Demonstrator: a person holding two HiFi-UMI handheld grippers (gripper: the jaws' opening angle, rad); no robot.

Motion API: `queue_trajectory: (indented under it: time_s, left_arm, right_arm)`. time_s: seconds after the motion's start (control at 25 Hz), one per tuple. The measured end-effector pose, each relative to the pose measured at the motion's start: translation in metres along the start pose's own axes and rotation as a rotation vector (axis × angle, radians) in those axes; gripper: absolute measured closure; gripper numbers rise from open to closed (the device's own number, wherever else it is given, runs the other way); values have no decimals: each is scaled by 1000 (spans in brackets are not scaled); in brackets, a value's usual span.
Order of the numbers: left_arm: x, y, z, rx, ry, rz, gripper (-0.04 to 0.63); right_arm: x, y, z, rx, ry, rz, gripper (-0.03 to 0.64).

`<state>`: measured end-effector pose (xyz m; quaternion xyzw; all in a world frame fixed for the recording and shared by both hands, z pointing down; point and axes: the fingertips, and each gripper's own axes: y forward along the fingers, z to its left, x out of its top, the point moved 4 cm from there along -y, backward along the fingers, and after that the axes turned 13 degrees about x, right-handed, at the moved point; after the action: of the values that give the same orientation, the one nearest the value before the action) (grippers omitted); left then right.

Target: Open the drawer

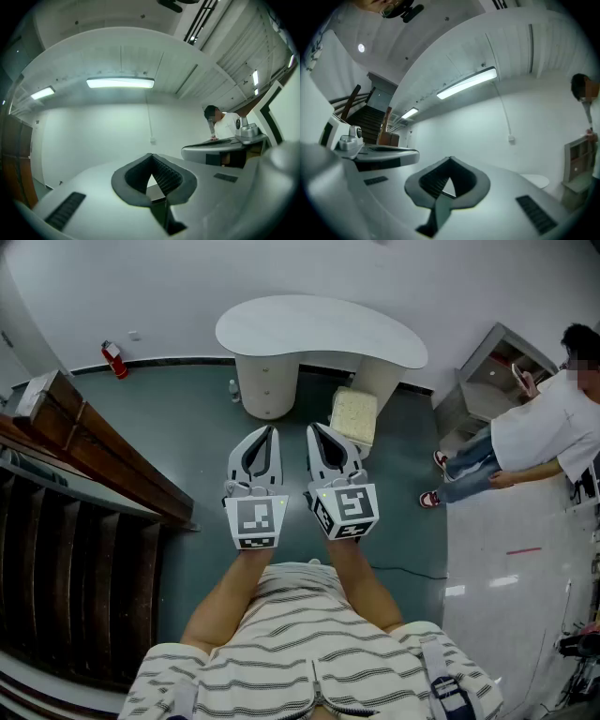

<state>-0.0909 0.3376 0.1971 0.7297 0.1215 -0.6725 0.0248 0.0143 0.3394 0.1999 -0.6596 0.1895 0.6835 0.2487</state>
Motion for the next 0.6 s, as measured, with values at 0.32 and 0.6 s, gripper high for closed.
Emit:
queue_trajectory:
  time_s: [0.32, 0.6]
  left_arm:
    - [-3, 2, -1, 10, 0, 1, 595]
    - [-8, 3, -6, 31, -18, -2, 595]
  right_arm:
    - [0, 2, -2, 16, -4, -16, 612]
    - [-4, 1, -9, 24, 0, -15, 612]
